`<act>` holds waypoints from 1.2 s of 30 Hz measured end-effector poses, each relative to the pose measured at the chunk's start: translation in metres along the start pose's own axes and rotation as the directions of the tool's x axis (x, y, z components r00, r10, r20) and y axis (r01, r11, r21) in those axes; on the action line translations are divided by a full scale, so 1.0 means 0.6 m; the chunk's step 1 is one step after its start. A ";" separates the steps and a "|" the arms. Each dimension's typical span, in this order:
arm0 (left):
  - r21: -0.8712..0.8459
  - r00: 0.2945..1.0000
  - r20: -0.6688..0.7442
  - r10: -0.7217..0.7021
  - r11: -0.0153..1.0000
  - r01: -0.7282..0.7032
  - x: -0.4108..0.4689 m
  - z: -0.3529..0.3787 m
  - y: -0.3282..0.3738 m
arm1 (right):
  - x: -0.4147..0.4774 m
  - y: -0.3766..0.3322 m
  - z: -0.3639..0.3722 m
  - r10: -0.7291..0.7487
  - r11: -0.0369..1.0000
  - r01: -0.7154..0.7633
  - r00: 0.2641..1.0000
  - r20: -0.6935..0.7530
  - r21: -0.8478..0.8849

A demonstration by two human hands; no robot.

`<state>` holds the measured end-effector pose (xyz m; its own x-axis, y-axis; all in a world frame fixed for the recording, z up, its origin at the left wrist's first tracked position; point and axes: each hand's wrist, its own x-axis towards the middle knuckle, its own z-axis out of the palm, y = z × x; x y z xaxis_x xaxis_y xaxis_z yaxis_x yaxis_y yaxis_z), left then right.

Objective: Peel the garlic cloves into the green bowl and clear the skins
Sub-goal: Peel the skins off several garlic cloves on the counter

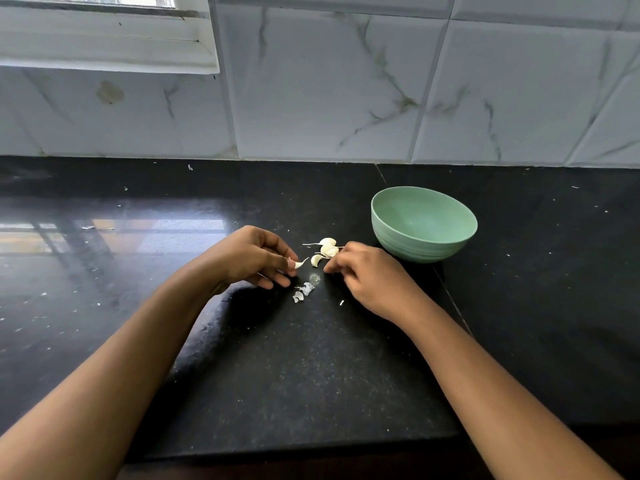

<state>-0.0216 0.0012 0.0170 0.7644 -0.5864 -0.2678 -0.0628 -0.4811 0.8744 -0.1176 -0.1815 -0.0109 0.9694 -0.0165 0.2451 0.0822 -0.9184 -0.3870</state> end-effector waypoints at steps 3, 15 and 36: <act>-0.010 0.993 0.118 -0.021 1.000 0.022 -0.005 0.007 0.000 | -0.009 -0.014 -0.011 -0.070 0.991 0.059 0.993 0.090 0.118; -0.263 0.989 -0.136 0.061 0.960 -0.096 0.003 -0.015 -0.002 | -0.027 -0.030 -0.009 -0.280 0.946 0.229 0.933 0.226 0.228; 0.357 0.685 -0.024 0.728 0.647 -0.674 -0.011 0.057 -0.008 | -0.050 -0.022 -0.031 0.368 0.364 -0.259 0.922 0.118 0.895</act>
<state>-0.0480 -0.0148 0.0006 0.4935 -0.7368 0.4623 -0.7850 -0.1485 0.6014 -0.1518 -0.1759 0.0034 0.9517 -0.3061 -0.0211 -0.0145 0.0240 -0.9996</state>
